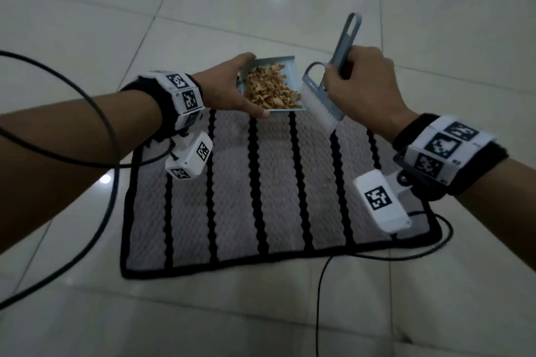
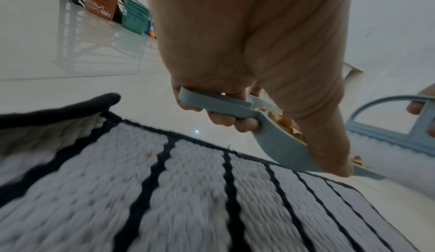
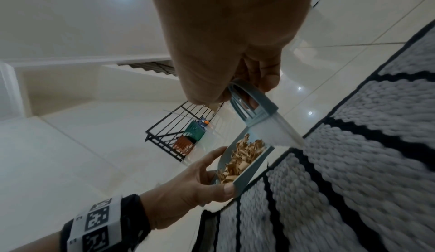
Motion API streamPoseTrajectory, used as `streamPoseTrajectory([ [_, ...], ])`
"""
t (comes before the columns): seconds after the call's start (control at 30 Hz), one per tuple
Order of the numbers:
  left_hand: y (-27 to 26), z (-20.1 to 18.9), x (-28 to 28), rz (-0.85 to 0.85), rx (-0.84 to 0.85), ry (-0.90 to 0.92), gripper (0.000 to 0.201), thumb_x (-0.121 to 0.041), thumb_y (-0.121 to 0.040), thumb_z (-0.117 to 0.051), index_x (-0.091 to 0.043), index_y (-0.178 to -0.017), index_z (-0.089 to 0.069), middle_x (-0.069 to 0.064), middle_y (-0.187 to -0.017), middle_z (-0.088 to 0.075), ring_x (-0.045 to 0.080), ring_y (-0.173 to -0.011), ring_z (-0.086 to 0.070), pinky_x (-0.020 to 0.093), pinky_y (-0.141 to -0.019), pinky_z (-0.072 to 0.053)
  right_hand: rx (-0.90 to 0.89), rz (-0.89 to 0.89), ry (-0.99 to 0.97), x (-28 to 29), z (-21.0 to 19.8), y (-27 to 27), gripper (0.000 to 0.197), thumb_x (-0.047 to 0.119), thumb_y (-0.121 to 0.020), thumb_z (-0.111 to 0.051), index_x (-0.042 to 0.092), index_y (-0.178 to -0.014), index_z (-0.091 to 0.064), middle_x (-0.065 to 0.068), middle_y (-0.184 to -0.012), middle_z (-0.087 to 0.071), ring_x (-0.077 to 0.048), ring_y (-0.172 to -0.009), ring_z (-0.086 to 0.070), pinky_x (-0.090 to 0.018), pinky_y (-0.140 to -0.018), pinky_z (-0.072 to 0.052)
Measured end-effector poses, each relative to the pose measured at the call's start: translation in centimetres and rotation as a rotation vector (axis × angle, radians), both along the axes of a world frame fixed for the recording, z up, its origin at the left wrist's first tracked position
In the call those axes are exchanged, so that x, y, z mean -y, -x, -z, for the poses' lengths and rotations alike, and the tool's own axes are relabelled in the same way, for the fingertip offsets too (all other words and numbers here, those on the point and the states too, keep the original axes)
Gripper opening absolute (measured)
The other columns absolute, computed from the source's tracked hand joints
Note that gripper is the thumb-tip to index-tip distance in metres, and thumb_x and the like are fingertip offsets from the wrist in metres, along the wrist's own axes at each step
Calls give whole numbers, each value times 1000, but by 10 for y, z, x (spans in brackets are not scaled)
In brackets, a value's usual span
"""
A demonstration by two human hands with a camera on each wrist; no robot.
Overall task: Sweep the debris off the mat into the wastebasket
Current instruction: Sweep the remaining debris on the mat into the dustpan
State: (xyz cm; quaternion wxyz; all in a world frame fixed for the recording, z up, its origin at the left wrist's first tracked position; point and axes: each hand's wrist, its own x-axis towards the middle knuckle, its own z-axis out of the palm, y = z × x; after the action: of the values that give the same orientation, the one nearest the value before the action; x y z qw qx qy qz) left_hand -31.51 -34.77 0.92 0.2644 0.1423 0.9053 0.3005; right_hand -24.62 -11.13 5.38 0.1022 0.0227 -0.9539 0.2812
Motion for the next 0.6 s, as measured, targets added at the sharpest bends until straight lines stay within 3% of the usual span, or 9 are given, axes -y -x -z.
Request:
streamPoseTrajectory([
  [0.07,-30,-1,2,-1,38,-15,130,-60,-56,-83,-25,-157,-10,-1,-160,-27,22,-140,-37,38,-114,-36,37,-54,-13,-2,-2,-29,34,26,-94,-53,-4,-80,-60,-16,-70,-64,-27,-58,-58,-33,-52,-42],
  [0.17,-76,3,1,-4,38,49,124,-56,-63,-85,-25,-157,-10,0,-159,-28,24,-139,-38,34,-110,-37,81,-107,-25,-5,2,-75,40,31,-97,-52,-1,-72,-53,-14,-60,-56,-15,-46,-42,-23,-44,-30],
  [0.27,-119,13,2,-17,67,46,127,-57,-60,-87,-24,-157,-11,-1,-157,-33,23,-137,-41,38,-111,-39,118,-122,7,-7,14,-121,48,40,-98,-51,-3,-75,-56,-16,-61,-59,-25,-49,-51,-29,-45,-36],
  [0.33,-144,19,3,-19,93,52,128,-60,-59,-87,-25,-157,-11,0,-154,-38,23,-133,-46,40,-109,-42,136,-132,25,-9,25,-150,45,37,-97,-53,-4,-81,-61,-19,-66,-63,-33,-57,-59,-42,-52,-46],
  [0.4,-170,27,2,-38,92,56,128,-62,-58,-86,-27,-156,-11,-1,-151,-42,23,-129,-49,40,-105,-45,155,-155,28,-11,36,-175,35,29,-97,-54,-3,-86,-63,-20,-68,-64,-33,-57,-61,-44,-49,-48],
  [0.5,-205,39,-3,-65,115,28,129,-64,-56,-86,-28,-155,-11,-3,-145,-48,21,-124,-54,39,-101,-49,181,-208,9,-12,46,-203,20,23,-96,-56,6,-100,-67,-10,-72,-69,-16,-51,-60,-32,-45,-49],
  [0.57,-224,46,-8,-98,123,33,129,-68,-54,-84,-31,-153,-11,-5,-145,-48,20,-124,-54,37,-100,-48,161,-228,-18,-13,48,-215,14,17,-94,-61,9,-103,-68,-7,-72,-69,-8,-51,-57,-14,-46,-39],
  [0.6,-234,50,-9,-122,116,36,128,-70,-53,-83,-33,-152,-11,-5,-143,-49,20,-122,-55,37,-98,-49,148,-238,-30,-13,50,-219,11,14,-92,-63,10,-101,-68,-6,-70,-68,-9,-51,-56,-13,-46,-36],
])
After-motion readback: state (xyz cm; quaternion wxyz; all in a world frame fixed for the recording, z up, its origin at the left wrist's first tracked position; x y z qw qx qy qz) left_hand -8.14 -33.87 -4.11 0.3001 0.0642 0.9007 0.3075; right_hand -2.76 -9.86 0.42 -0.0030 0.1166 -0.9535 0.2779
